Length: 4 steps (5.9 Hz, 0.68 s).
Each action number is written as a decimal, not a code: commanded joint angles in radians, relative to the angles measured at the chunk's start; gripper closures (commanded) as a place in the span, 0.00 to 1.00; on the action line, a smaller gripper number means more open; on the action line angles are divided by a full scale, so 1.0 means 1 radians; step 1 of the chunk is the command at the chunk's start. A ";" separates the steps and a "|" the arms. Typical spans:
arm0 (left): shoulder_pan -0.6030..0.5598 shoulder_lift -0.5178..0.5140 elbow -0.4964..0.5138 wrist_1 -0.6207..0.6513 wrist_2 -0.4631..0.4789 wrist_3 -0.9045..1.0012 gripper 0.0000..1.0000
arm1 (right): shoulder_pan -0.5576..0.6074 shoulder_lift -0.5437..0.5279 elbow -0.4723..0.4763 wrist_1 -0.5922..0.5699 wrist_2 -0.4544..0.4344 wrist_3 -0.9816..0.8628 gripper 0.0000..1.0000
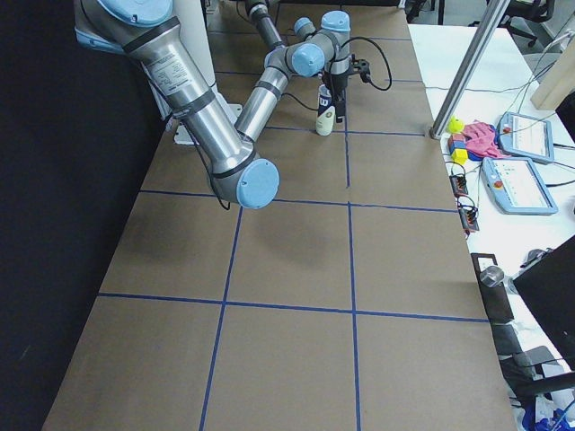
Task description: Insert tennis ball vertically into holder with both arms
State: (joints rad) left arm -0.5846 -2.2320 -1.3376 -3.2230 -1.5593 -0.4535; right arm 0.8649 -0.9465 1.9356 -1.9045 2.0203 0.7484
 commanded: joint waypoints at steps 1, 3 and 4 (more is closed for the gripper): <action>-0.069 0.018 -0.111 0.254 -0.007 -0.004 0.01 | 0.133 -0.142 0.029 0.018 0.079 -0.236 0.00; -0.072 0.108 -0.292 0.584 -0.007 0.004 0.00 | 0.321 -0.349 0.023 0.088 0.167 -0.566 0.00; -0.072 0.130 -0.428 0.905 -0.016 0.007 0.00 | 0.410 -0.432 0.022 0.093 0.204 -0.722 0.00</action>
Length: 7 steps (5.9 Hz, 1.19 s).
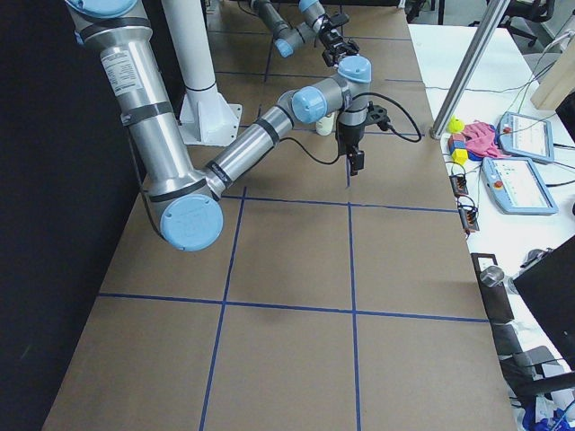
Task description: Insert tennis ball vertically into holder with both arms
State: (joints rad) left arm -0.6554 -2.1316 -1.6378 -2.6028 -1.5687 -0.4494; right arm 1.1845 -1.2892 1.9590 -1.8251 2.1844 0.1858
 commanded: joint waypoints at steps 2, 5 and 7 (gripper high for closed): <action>-0.064 0.051 -0.169 0.496 -0.081 0.012 0.00 | 0.250 -0.185 -0.050 0.014 0.095 -0.428 0.00; -0.312 0.090 -0.172 0.906 -0.374 0.011 0.00 | 0.429 -0.293 -0.157 0.014 0.139 -0.661 0.00; -0.453 0.186 -0.178 1.026 -0.584 0.117 0.00 | 0.438 -0.340 -0.147 0.015 0.156 -0.564 0.00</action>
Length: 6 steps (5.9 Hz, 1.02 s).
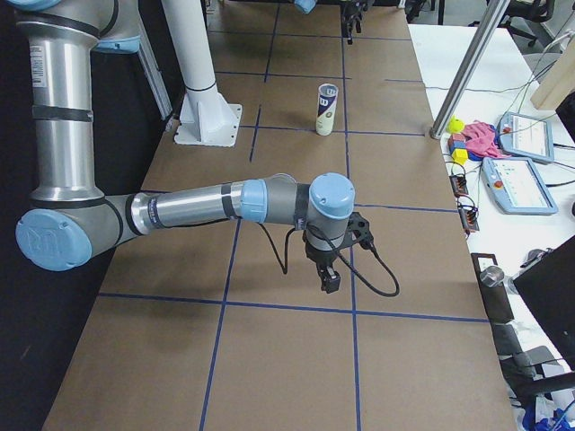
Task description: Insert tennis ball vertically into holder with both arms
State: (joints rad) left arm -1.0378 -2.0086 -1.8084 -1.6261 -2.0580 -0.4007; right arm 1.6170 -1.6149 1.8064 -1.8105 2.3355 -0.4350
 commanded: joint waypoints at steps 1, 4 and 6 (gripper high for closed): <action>-0.197 0.121 0.010 0.110 -0.266 0.195 0.00 | 0.004 -0.010 0.004 0.002 0.005 0.085 0.00; -0.381 0.293 0.015 0.292 -0.283 0.355 0.00 | 0.003 -0.014 -0.007 0.000 0.005 0.085 0.00; -0.401 0.444 0.009 0.275 -0.283 0.356 0.00 | -0.029 -0.014 -0.024 0.000 0.004 0.087 0.00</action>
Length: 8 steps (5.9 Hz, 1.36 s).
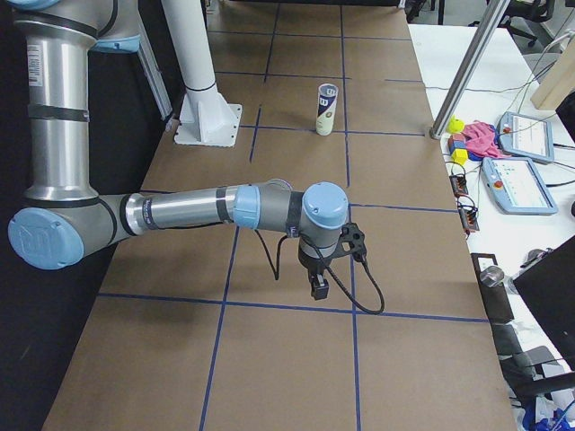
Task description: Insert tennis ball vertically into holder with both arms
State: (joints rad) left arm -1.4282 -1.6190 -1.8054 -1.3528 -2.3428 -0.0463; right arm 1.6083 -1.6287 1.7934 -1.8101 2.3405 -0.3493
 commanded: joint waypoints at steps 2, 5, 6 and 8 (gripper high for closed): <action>-0.096 0.093 0.012 -0.011 0.000 0.111 0.00 | -0.039 0.001 -0.014 0.000 -0.003 0.003 0.00; -0.100 0.156 -0.014 -0.016 0.010 0.108 0.00 | -0.051 0.001 -0.016 0.001 -0.003 0.003 0.00; -0.098 0.156 -0.002 -0.014 0.008 0.108 0.00 | -0.054 0.001 -0.016 0.002 -0.001 0.003 0.00; -0.095 0.156 0.005 -0.014 0.008 0.106 0.00 | -0.054 0.001 -0.016 0.002 -0.001 0.003 0.00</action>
State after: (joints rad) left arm -1.5242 -1.4635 -1.8029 -1.3670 -2.3347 0.0602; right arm 1.5545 -1.6276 1.7778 -1.8086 2.3392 -0.3467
